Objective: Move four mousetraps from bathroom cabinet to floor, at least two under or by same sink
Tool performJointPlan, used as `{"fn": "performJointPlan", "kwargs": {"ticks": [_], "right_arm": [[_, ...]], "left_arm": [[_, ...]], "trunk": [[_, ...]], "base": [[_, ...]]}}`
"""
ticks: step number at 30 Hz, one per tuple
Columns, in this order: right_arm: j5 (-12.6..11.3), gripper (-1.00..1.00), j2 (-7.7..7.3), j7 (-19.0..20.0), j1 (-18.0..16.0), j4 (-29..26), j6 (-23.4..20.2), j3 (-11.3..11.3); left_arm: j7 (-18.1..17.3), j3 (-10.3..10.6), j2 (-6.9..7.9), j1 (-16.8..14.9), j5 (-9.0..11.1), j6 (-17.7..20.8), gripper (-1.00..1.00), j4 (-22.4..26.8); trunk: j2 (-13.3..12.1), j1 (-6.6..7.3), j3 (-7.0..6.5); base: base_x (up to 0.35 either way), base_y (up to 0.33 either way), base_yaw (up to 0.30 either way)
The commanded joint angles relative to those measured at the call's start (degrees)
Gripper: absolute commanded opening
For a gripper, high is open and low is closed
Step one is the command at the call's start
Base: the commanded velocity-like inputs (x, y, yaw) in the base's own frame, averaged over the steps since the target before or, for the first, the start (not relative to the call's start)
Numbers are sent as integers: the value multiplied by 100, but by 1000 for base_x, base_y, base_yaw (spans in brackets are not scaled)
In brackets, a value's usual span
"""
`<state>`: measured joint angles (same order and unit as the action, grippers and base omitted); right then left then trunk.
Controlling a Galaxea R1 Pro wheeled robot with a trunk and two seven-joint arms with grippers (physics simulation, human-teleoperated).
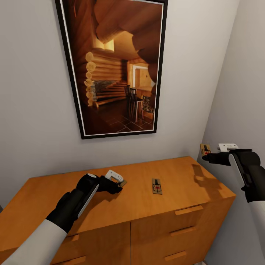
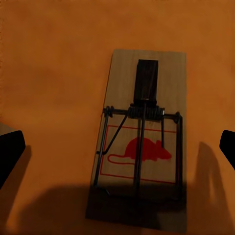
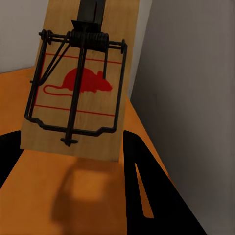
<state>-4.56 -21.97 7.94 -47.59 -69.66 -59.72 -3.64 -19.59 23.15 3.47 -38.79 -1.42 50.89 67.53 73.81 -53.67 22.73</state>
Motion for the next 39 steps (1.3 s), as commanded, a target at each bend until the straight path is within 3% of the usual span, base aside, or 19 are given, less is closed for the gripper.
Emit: {"fn": "performJointPlan", "kwargs": {"ticks": [1, 39], "right_arm": [[-63, -100, -1, -21, -5, -3, -28, -5], [-71, -100, 8, -64, -5, 4, -28, 4]], "left_arm": [[-20, 8, 4, -5, -17, 20, 100, 6], [8, 3, 5, -5, 16, 35, 100, -29]], "trunk": [[4, 0, 7], [4, 0, 7]], "base": [[0, 0, 0], [-14, 0, 0]]}}
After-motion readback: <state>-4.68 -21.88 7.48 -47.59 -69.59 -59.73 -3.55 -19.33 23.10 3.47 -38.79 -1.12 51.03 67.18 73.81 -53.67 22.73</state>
